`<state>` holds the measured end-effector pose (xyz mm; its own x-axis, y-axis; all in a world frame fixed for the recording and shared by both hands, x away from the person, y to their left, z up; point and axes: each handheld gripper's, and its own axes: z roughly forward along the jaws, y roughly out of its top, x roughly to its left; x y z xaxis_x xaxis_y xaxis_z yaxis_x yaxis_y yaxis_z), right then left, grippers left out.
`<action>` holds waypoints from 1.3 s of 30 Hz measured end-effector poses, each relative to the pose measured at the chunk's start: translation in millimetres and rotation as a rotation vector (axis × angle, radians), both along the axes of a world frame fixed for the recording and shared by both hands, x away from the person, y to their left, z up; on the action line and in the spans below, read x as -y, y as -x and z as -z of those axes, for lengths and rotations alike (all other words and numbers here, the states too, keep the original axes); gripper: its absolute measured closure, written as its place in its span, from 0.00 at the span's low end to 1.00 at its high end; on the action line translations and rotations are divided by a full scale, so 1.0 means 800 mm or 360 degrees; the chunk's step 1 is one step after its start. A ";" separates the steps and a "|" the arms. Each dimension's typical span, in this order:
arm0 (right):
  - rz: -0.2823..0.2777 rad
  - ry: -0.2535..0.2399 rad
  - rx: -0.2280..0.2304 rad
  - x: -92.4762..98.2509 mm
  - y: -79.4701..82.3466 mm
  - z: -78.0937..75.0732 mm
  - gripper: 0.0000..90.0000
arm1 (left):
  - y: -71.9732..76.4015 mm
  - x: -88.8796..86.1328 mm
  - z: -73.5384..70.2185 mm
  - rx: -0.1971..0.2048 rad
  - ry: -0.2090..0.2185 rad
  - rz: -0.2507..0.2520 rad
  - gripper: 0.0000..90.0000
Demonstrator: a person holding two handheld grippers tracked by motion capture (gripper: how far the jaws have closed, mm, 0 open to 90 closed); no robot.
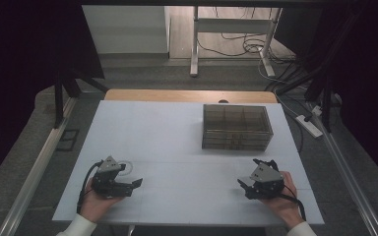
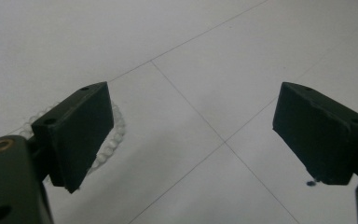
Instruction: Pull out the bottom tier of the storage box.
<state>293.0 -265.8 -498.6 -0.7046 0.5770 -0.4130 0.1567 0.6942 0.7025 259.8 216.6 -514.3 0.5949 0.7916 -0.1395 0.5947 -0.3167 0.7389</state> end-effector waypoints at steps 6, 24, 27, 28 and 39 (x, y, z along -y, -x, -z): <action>0.0006 0.0060 0.0028 -0.004 -0.001 0.001 0.16 | 0.000 0.000 0.000 -0.0004 -0.0002 0.0001 0.13; 0.0033 0.0286 0.0153 -0.017 -0.012 0.007 0.20 | -0.001 0.001 0.001 -0.0009 -0.0005 0.0007 0.13; 0.0029 0.0319 0.0161 -0.019 -0.014 0.009 0.21 | -0.001 0.001 0.001 -0.0009 -0.0004 0.0007 0.13; 0.0028 0.0322 0.0168 -0.020 -0.014 0.009 0.21 | -0.001 0.001 0.001 -0.0009 -0.0005 0.0007 0.13; 0.0013 0.0394 0.0202 -0.027 -0.021 0.012 0.24 | -0.002 0.001 0.002 -0.0013 -0.0006 0.0011 0.13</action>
<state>310.0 -244.5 -508.5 -0.6338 0.4531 -0.6270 0.0846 0.8463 0.5260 261.0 215.9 -515.7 0.5990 0.7881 -0.1413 0.5985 -0.3235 0.7329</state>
